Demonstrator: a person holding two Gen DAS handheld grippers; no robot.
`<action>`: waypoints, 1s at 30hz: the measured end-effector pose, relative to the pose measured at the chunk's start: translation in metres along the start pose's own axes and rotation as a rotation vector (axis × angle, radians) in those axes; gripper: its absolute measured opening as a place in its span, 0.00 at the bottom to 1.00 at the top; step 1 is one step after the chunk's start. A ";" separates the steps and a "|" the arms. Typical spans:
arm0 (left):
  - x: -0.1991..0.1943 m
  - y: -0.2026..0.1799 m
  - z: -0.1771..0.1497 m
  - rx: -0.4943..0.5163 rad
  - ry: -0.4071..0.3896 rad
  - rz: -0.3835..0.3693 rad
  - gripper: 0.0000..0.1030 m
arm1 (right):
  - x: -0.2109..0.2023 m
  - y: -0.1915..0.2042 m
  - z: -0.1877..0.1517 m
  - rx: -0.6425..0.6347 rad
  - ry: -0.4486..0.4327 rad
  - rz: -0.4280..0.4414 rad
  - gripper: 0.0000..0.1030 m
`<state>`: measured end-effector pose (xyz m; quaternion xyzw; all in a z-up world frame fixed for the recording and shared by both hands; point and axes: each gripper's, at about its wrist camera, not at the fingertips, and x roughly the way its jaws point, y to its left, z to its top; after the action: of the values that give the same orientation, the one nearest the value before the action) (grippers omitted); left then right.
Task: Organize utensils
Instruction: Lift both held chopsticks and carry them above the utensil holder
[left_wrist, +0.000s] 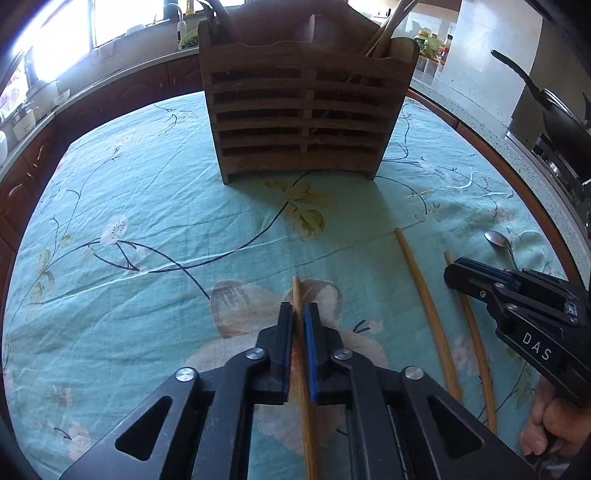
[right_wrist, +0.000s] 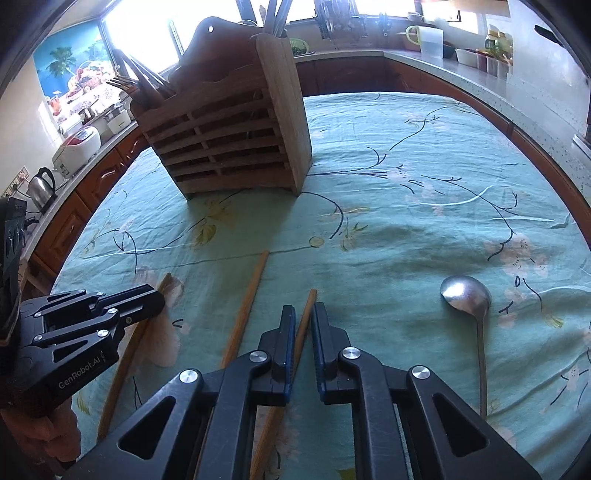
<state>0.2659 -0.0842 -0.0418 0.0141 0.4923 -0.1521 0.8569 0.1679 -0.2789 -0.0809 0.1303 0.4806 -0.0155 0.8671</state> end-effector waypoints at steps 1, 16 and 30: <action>-0.001 0.003 0.000 -0.015 0.006 -0.025 0.04 | -0.001 -0.001 0.000 0.010 0.002 0.010 0.07; -0.148 0.044 -0.028 -0.124 -0.283 -0.203 0.04 | -0.127 0.026 0.015 0.008 -0.261 0.191 0.05; -0.214 0.072 -0.047 -0.161 -0.428 -0.253 0.04 | -0.193 0.036 0.037 -0.023 -0.448 0.206 0.05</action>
<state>0.1457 0.0450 0.1061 -0.1483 0.3080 -0.2181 0.9141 0.1007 -0.2723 0.1068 0.1621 0.2606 0.0497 0.9504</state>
